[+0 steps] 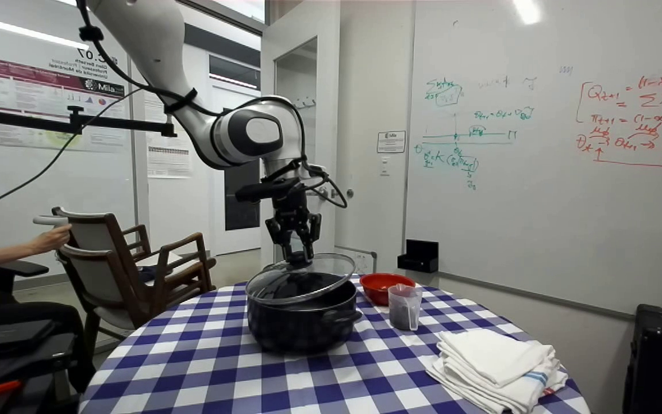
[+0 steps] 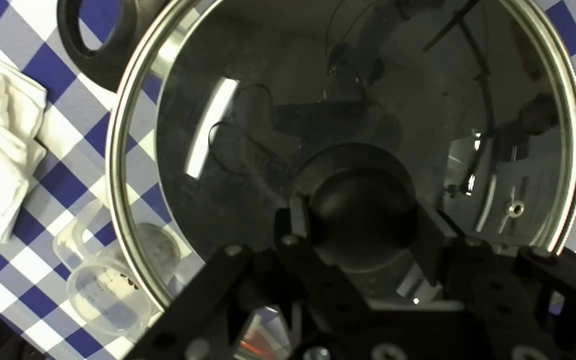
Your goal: Put the glass lid on the black pot
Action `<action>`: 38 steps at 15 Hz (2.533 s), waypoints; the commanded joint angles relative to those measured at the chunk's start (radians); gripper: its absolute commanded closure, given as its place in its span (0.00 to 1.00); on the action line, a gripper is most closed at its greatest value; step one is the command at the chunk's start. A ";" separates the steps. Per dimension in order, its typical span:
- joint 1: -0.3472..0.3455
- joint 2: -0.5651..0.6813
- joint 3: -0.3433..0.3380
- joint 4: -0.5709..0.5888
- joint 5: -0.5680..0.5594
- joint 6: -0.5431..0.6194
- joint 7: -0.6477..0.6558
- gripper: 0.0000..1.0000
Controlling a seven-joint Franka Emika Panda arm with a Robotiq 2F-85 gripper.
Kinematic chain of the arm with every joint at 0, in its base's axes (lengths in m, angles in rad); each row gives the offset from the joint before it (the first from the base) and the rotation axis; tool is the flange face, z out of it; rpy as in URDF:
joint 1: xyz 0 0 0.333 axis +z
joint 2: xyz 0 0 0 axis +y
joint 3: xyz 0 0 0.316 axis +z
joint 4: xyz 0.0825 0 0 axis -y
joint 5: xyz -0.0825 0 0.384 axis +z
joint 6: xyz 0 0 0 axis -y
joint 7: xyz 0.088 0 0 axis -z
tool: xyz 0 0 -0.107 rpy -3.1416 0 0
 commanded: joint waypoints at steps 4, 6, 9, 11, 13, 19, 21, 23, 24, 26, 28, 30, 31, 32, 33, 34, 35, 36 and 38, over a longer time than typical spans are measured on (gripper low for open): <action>0.009 -0.007 0.003 0.021 -0.009 -0.031 -0.017 0.74; 0.009 -0.006 0.003 0.021 -0.010 -0.029 -0.018 0.74; 0.011 -0.005 0.001 0.024 -0.014 -0.044 -0.015 0.74; 0.010 -0.001 0.003 0.027 -0.012 -0.051 -0.020 0.74; 0.011 0.007 0.003 0.030 -0.014 -0.052 -0.020 0.74; 0.015 0.038 0.001 0.065 -0.021 -0.085 -0.034 0.74; 0.019 0.056 0.000 0.091 -0.031 -0.120 -0.038 0.74; 0.018 0.071 0.003 0.114 -0.031 -0.144 -0.048 0.74; 0.016 0.079 0.006 0.124 -0.026 -0.150 -0.058 0.74; 0.009 0.092 0.014 0.138 -0.015 -0.156 -0.088 0.74; -0.001 0.103 0.025 0.148 0.002 -0.158 -0.126 0.74; -0.015 0.107 0.039 0.153 0.024 -0.156 -0.174 0.74; -0.020 0.110 0.043 0.154 0.033 -0.153 -0.193 0.74; -0.027 0.112 0.048 0.156 0.046 -0.150 -0.213 0.74; -0.032 0.115 0.051 0.159 0.054 -0.151 -0.228 0.74; -0.037 0.118 0.053 0.161 0.062 -0.151 -0.242 0.74; -0.041 0.120 0.055 0.162 0.068 -0.150 -0.250 0.74; -0.045 0.122 0.056 0.162 0.075 -0.151 -0.259 0.74; -0.052 0.124 0.058 0.164 0.085 -0.149 -0.268 0.74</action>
